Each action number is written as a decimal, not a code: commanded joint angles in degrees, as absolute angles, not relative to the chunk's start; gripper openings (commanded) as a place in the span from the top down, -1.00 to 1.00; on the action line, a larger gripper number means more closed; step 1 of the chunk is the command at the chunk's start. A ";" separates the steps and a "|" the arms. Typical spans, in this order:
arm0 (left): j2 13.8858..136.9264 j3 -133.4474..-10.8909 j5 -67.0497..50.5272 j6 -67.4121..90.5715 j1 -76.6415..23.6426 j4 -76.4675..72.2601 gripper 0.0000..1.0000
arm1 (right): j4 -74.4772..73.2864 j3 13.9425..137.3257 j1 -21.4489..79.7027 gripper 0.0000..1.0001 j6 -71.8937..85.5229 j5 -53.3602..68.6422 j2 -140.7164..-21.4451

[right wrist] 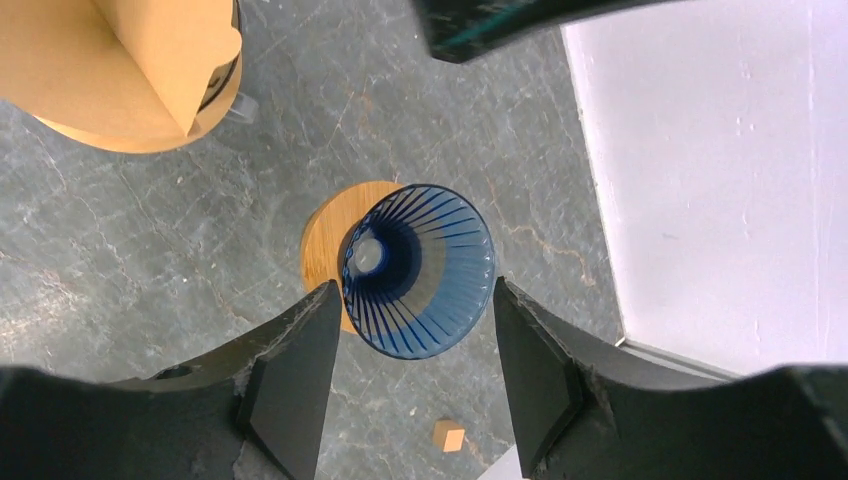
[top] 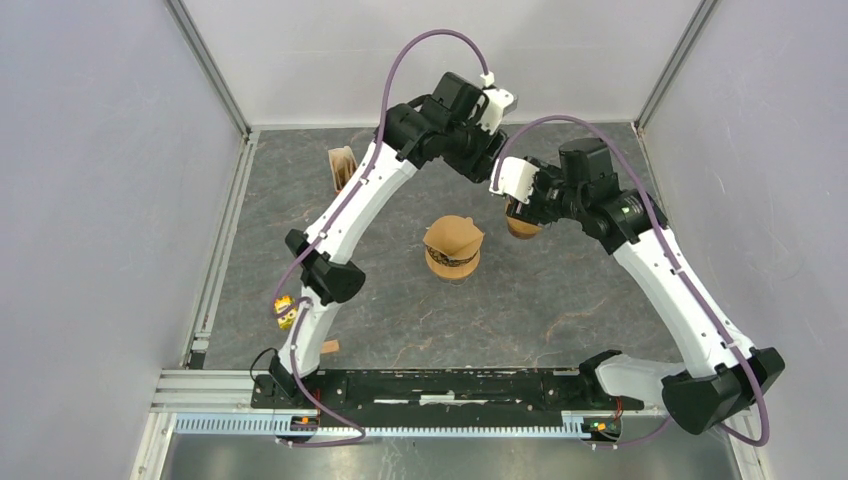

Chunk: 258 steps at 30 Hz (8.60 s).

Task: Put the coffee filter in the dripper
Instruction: Place the coffee dripper in the dripper holder, then pick up the coffee filter from the coffee filter holder.

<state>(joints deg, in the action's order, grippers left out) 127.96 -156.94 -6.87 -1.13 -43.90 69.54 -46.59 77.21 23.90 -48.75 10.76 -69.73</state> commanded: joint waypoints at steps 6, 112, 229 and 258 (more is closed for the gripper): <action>101.39 -113.80 4.48 -8.12 -43.33 47.13 -0.35 | -39.34 76.82 23.99 -0.28 -45.70 16.16 -68.27; 97.81 -95.62 1.60 0.09 -10.48 27.07 0.95 | -37.28 70.74 23.98 -0.29 -43.50 19.08 -65.62; 68.16 -62.20 -64.14 24.66 -20.74 -4.92 0.96 | 19.52 58.82 19.49 0.84 22.63 63.17 -71.54; 77.08 -60.95 -48.31 86.35 -20.74 -26.02 0.95 | -28.00 72.25 31.09 -0.73 -41.40 27.82 -63.33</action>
